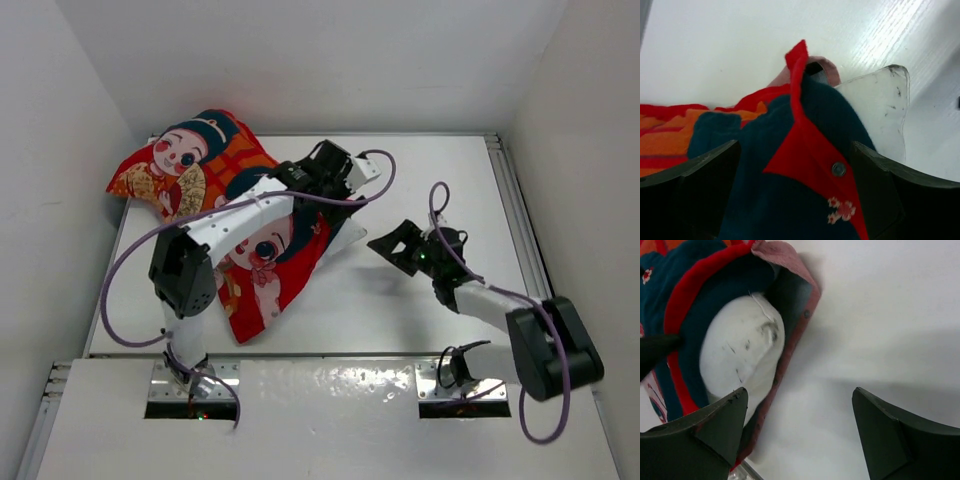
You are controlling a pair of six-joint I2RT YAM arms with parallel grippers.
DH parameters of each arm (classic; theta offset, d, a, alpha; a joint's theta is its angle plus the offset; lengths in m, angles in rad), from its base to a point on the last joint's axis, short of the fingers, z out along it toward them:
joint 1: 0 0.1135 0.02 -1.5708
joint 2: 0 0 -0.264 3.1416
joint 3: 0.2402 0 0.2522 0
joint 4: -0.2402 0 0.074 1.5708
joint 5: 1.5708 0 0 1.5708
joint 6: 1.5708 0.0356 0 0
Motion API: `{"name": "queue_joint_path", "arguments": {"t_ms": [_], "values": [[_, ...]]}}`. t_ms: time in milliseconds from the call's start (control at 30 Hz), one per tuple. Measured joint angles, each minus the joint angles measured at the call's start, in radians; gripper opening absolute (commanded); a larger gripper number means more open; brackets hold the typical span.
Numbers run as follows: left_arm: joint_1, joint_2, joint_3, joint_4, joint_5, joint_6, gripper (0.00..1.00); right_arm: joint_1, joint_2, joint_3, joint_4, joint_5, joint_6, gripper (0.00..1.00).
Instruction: Put the pillow into the pillowcase
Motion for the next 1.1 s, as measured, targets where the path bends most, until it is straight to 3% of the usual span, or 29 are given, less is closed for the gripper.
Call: {"name": "queue_joint_path", "arguments": {"t_ms": [133, 200, 233, 300, 333, 500, 533, 733, 900, 967, 1000, 1033, 1067, 1100], "values": [[-0.001, 0.069, 0.024, -0.006, 0.034, -0.024, 0.81, 0.026, 0.175, 0.088, 0.117, -0.031, 0.023, 0.75], [-0.001, 0.088, 0.031, -0.014, 0.088, -0.036, 0.70, 0.039, 0.251, 0.128, 0.172, -0.043, 0.035, 0.71], [0.000, 0.090, 0.032, -0.019, 0.112, -0.037, 0.45, 0.047, 0.286, 0.146, 0.195, -0.047, 0.039, 0.64], [0.000, 0.090, 0.033, -0.028, 0.142, -0.045, 0.13, 0.065, 0.365, 0.176, 0.244, -0.061, 0.050, 0.55], [0.000, 0.090, 0.036, -0.031, 0.149, -0.052, 0.00, 0.072, 0.402, 0.188, 0.269, -0.068, 0.061, 0.45], [0.006, 0.092, 0.084, -0.081, 0.203, -0.060, 0.00, 0.101, 0.603, 0.230, 0.472, -0.120, 0.167, 0.03], [0.006, 0.092, 0.105, -0.097, 0.222, -0.059, 0.00, 0.103, 0.630, 0.241, 0.506, -0.129, 0.184, 0.00], [-0.032, 0.093, 0.306, -0.199, 0.320, -0.018, 0.00, 0.105, 0.659, 0.353, 0.592, -0.141, 0.216, 0.00], [-0.100, 0.088, 0.356, -0.232, 0.358, 0.014, 0.00, 0.105, 0.660, 0.461, 0.613, -0.096, 0.215, 0.00], [-0.113, 0.088, 0.352, -0.224, 0.352, 0.020, 0.00, 0.099, 0.673, 0.511, 0.584, -0.076, 0.213, 0.16], [-0.113, 0.087, 0.343, -0.208, 0.343, 0.018, 0.03, 0.094, 0.686, 0.539, 0.568, -0.072, 0.214, 0.34], [-0.113, 0.082, 0.323, -0.177, 0.325, 0.012, 0.19, 0.087, 0.702, 0.565, 0.549, -0.073, 0.219, 0.42], [-0.111, 0.080, 0.301, -0.148, 0.309, 0.009, 0.38, 0.075, 0.719, 0.586, 0.531, -0.076, 0.222, 0.49], [-0.109, 0.080, 0.283, -0.126, 0.306, 0.000, 0.71, 0.058, 0.733, 0.596, 0.515, -0.080, 0.225, 0.60]]}}
